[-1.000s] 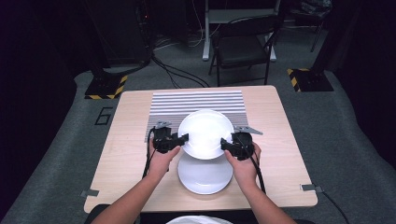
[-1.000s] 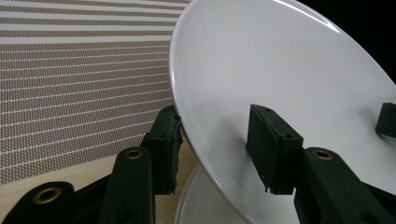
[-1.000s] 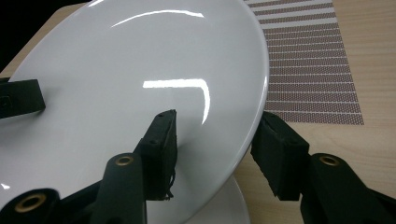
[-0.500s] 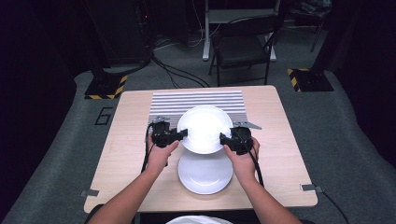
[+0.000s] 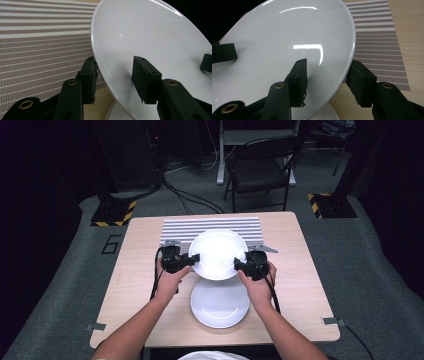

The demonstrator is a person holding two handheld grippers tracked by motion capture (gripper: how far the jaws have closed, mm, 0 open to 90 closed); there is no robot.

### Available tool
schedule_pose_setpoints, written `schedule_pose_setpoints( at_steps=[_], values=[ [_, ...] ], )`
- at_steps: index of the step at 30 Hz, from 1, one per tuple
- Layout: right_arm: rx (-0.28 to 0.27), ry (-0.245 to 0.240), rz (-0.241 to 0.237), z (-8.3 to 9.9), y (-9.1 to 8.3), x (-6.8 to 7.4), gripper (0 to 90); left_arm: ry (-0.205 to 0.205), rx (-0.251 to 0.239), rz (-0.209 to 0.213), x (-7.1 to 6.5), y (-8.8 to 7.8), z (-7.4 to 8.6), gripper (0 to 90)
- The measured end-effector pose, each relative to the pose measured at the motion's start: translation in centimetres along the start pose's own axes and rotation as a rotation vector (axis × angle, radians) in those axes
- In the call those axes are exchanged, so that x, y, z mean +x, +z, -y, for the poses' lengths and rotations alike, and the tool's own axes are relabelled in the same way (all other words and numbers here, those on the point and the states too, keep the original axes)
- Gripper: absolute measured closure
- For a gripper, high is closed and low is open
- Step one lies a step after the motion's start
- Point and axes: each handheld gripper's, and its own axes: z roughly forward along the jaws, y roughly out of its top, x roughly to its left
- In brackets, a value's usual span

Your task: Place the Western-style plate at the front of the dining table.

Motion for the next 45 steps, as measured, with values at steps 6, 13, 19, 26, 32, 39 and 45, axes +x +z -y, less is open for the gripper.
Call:
schedule_pose_setpoints(
  at_steps=[6,13,19,26,32,39,45],
  values=[
    [-0.004,-0.011,0.004,-0.7,0.7,0.2,50.9,-0.016,-0.001,0.003,0.6,0.2,-0.3,55.7],
    [0.000,-0.016,-0.002,-1.1,1.5,0.4,51.2,-0.032,-0.002,0.000,1.4,0.5,-0.5,55.8],
    [0.002,-0.019,-0.006,-1.5,2.0,0.5,51.2,-0.043,-0.008,-0.003,1.8,0.6,-0.8,55.7],
    [0.006,-0.009,-0.025,-2.1,2.7,0.6,51.1,-0.038,-0.014,-0.024,2.1,0.7,-1.7,56.0],
    [0.009,-0.014,-0.017,-2.6,3.3,0.7,51.1,-0.038,-0.018,-0.031,2.4,1.1,-2.0,56.3],
    [0.019,0.004,-0.025,-3.0,4.3,0.3,51.1,-0.022,-0.018,-0.036,2.6,1.3,-2.4,57.5],
    [0.028,0.017,-0.023,-3.1,4.8,0.1,51.1,-0.024,-0.020,-0.044,2.7,1.8,-2.5,58.1]
  ],
)
